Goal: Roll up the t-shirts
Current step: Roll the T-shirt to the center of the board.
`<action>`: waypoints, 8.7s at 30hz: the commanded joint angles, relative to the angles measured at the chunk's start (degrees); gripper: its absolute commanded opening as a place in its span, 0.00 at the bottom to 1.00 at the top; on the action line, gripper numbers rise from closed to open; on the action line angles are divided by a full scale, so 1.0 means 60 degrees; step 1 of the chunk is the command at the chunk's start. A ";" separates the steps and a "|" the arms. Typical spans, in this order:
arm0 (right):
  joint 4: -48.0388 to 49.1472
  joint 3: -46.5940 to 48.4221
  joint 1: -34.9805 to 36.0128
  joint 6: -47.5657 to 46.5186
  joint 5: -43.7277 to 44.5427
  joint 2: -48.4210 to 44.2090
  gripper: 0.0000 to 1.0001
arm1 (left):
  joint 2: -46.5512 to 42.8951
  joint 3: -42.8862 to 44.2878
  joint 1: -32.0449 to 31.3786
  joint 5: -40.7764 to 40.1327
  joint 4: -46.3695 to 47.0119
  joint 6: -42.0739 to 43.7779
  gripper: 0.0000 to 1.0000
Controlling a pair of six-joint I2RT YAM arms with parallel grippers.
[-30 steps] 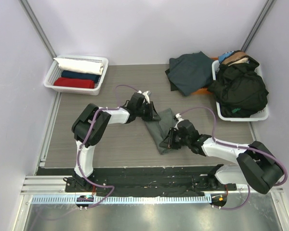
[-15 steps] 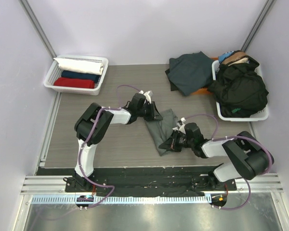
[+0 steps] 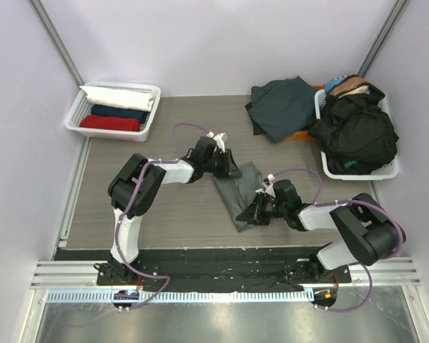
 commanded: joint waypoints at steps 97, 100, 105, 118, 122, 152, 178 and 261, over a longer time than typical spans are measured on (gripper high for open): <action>-0.5796 0.2110 -0.0471 -0.3731 0.0274 -0.0512 0.06 | -0.0062 -0.1891 -0.0051 0.0744 0.2156 -0.0680 0.25; -0.7217 0.2900 -0.0135 -0.4053 0.1591 -0.1739 0.22 | -0.0019 -0.1876 -0.0051 0.0759 0.2170 -0.0680 0.25; -0.8570 0.4247 0.1150 -0.4201 0.4135 -0.3106 0.33 | 0.0099 -0.1789 -0.0051 0.0861 0.2199 -0.0709 0.25; -0.9684 0.6548 0.6601 -0.4230 1.2951 -0.0547 0.57 | 0.0465 -0.1277 0.0036 0.1095 0.1936 -0.0797 0.25; -1.0356 0.7892 0.8153 -0.4377 1.5370 0.1282 0.64 | 0.0553 -0.1071 0.0124 0.1198 0.1731 -0.0768 0.25; -1.2354 0.9951 0.8114 -0.3935 1.7961 0.8086 0.69 | 0.1139 -0.0456 0.0344 0.1814 0.1204 -0.0724 0.25; -1.0564 0.9275 0.6824 -0.6120 1.5877 0.7147 0.64 | 0.1198 -0.0221 0.0374 0.1887 0.0676 -0.0475 0.25; 0.0816 0.1571 -0.0265 -0.1536 0.0848 0.0554 0.04 | -0.2290 -0.1087 0.1356 0.1359 -0.0086 -0.0695 0.38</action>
